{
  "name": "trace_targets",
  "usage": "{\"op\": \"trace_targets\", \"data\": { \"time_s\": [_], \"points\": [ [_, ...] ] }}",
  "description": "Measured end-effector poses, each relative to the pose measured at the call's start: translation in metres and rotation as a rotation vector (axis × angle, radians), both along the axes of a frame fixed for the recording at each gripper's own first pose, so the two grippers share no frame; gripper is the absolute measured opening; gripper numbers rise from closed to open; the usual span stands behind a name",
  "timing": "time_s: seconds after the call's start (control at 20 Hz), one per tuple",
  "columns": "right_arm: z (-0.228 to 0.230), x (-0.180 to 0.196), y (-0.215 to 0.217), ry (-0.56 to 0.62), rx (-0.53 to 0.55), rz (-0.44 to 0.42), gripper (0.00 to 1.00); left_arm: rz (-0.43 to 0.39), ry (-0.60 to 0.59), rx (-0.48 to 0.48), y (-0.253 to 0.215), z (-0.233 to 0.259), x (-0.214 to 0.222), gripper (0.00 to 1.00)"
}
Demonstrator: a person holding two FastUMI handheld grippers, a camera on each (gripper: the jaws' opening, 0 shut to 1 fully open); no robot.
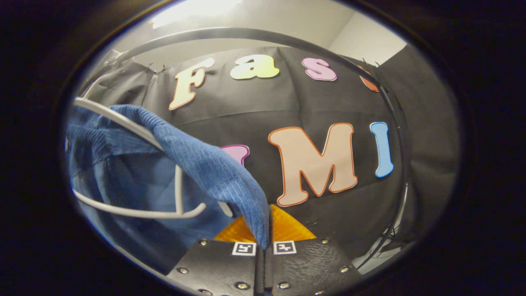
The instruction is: Grasp the clothes on the hanger with both hands and then place them into the laundry hamper below.
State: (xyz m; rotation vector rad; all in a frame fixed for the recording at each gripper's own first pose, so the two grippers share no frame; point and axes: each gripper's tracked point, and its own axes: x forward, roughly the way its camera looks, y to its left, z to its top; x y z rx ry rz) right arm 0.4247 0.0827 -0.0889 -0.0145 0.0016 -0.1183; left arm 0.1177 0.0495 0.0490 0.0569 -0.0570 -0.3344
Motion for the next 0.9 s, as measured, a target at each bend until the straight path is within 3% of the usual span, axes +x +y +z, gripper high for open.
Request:
{"op": "trace_targets", "data": {
  "time_s": [0.35,0.55,0.65,0.75,0.9],
  "points": [
    [-0.004,0.043,0.01,0.02,0.023,0.124,0.01,-0.175,0.104,-0.13,-0.001,-0.011,0.004,0.03],
    [-0.019,0.055,0.029,0.078,0.093,0.275,0.01,-0.241,0.138,-0.186,-0.003,-0.032,0.013,0.03],
    [-0.02,0.051,0.031,0.098,0.116,0.305,0.01,-0.223,0.128,-0.187,0.007,-0.037,0.021,0.03],
    [-0.003,0.055,0.02,0.048,0.112,0.253,0.01,-0.242,0.084,-0.155,0.0,-0.02,0.009,0.03],
    [0.017,0.066,0.014,0.011,0.124,0.26,0.01,-0.174,-0.007,-0.008,0.004,0.006,0.0,0.03]
  ]
}}
